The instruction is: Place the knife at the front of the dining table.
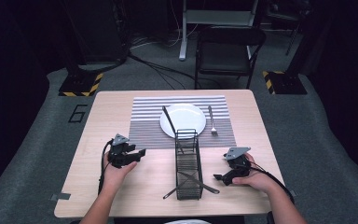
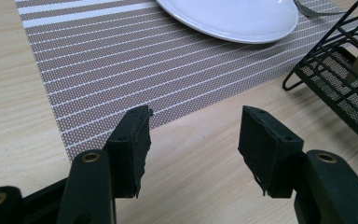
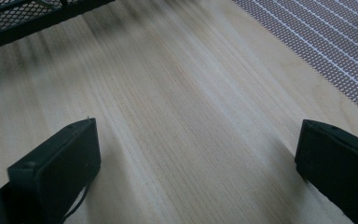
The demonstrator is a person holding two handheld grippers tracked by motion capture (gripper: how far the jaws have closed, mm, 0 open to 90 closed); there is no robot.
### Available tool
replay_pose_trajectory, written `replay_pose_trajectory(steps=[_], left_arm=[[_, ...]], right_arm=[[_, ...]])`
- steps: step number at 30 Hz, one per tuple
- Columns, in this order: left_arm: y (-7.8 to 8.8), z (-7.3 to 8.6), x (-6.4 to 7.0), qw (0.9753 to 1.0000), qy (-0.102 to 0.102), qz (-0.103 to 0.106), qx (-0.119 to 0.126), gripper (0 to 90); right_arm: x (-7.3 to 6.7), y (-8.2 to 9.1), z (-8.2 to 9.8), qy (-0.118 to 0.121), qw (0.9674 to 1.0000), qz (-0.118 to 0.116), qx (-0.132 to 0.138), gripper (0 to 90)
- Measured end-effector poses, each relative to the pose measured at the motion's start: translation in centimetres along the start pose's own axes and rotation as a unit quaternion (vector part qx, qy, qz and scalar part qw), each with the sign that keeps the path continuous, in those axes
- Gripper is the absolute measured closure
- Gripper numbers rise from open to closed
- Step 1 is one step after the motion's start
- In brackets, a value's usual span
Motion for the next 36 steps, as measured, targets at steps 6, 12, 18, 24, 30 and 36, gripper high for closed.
replay_pose_trajectory(steps=[6,12,18,24,30,36], left_arm=[[0.6,-1.1,0.5,1.0,-0.002,0.001,-0.001,44.1],[1.1,-2.3,1.1,0.9999,0.001,0.01,0.005,44.9],[1.1,-3.2,2.1,0.9998,-0.004,0.019,0.006,45.8],[1.2,-4.3,3.3,0.9994,-0.008,0.03,0.012,47.4],[1.5,-5.3,4.3,0.999,-0.011,0.039,0.018,47.7],[1.8,-6.3,5.2,0.9984,-0.018,0.049,0.021,47.8]], right_arm=[[0.0,0.0,0.0,0.0,1.0,0.0,-0.001,0.0],[0.0,0.0,0.0,0.0,1.0,0.0,0.0,0.0],[0.0,0.0,0.0,0.0,1.0,0.0,0.0,0.0],[0.0,0.0,0.0,0.0,1.0,0.0,0.0,0.0],[0.0,0.0,0.0,0.0,1.0,0.0,-0.001,0.0],[0.0,0.0,0.0,0.0,1.0,0.0,-0.001,0.0]])
Point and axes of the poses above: each handheld gripper's, and its own axes: y roughly backward along the jaws, z roughly out of its underside, x roughly to its right, the point moved 6 cm from there along -y, roughly forward along the jaws, and after that the axes turned 15 degrees about -z, right-handed, at the moved point
